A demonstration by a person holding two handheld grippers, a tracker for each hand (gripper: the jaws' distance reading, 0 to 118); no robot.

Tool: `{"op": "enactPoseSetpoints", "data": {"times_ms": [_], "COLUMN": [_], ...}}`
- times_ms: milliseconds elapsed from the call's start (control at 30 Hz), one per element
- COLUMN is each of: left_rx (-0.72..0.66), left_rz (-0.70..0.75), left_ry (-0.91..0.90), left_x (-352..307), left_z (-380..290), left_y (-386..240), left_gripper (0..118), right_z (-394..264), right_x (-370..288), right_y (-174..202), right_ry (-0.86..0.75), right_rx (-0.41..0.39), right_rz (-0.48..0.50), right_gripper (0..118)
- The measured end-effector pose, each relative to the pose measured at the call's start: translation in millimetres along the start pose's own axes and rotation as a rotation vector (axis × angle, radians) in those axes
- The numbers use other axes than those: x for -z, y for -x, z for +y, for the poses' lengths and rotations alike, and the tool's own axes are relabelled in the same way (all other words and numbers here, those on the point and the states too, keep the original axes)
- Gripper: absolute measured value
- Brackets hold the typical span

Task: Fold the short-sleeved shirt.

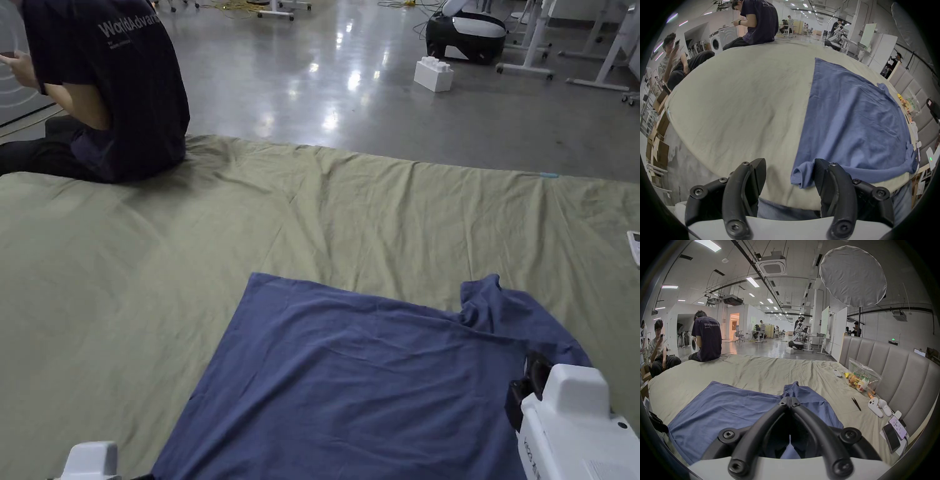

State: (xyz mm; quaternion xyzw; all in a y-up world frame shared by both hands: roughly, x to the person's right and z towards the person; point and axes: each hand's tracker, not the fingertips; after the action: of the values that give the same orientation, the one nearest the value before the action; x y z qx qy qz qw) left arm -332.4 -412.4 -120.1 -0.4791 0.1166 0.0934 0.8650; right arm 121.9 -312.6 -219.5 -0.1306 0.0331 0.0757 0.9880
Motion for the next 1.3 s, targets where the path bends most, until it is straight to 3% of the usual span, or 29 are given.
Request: {"op": "enactPoseSetpoints", "data": {"times_ms": [267,300,400,433,667,800,867,900,967,1000,1167,1300], "left_rx": [0.079,0.086,0.127,0.129,0.144,0.171,0.171,0.167,0.158,0.156,0.148,0.145], "left_rz": [0.022,0.022,-0.019,-0.049,-0.039,-0.031,-0.031,-0.032,-0.030,-0.031,-0.031,-0.034], "left_ry": [0.036,0.035,0.038,0.041,0.011,-0.010,-0.014,-0.015,-0.022,-0.020,-0.021,-0.018], "left_x": [9.7,8.4,6.5,6.2,0.1,-2.6,0.7,0.9,1.1,1.6,-1.1,3.0], "left_z": [7.2,7.0,5.4,4.6,-1.5,-4.8,-4.1,-4.0,-3.3,-2.4,-1.8,-2.1], "left_y": [-15.2,-16.2,-18.1,-21.4,-18.7,-17.2,-14.4,-13.8,-14.4,-15.2,-18.8,-15.2], "left_gripper": [55,49,13,10,7,7,7,7,7,7,7,7], "right_z": [-5.9,-6.7,-9.1,-10.2,-10.0,-21.7,-29.5,-34.9,-56.9,-64.7,-110.8,-119.9], "right_x": [-2.0,-2.8,-6.0,-7.6,-41.3,-53.1,-62.2,-64.1,-68.8,-70.9,-77.9,-85.3], "right_y": [-3.7,-4.4,-6.7,-8.5,-48.5,-87.2,-104.7,-110.5,-127.9,-131.3,-135.4,-128.3], "right_ry": [0.016,0.018,0.020,0.022,0.005,0.210,0.288,0.342,0.427,0.459,0.675,0.702], "right_rx": [0.008,0.008,0.006,0.005,0.010,0.047,0.047,0.055,0.080,0.082,0.058,0.121], "right_rz": [-0.009,-0.009,-0.011,-0.011,-0.034,-0.018,-0.056,-0.053,-0.069,-0.075,-0.084,-0.095], "right_gripper": [0,0,0,0,0,1,2,9,38,46,55,57]}}
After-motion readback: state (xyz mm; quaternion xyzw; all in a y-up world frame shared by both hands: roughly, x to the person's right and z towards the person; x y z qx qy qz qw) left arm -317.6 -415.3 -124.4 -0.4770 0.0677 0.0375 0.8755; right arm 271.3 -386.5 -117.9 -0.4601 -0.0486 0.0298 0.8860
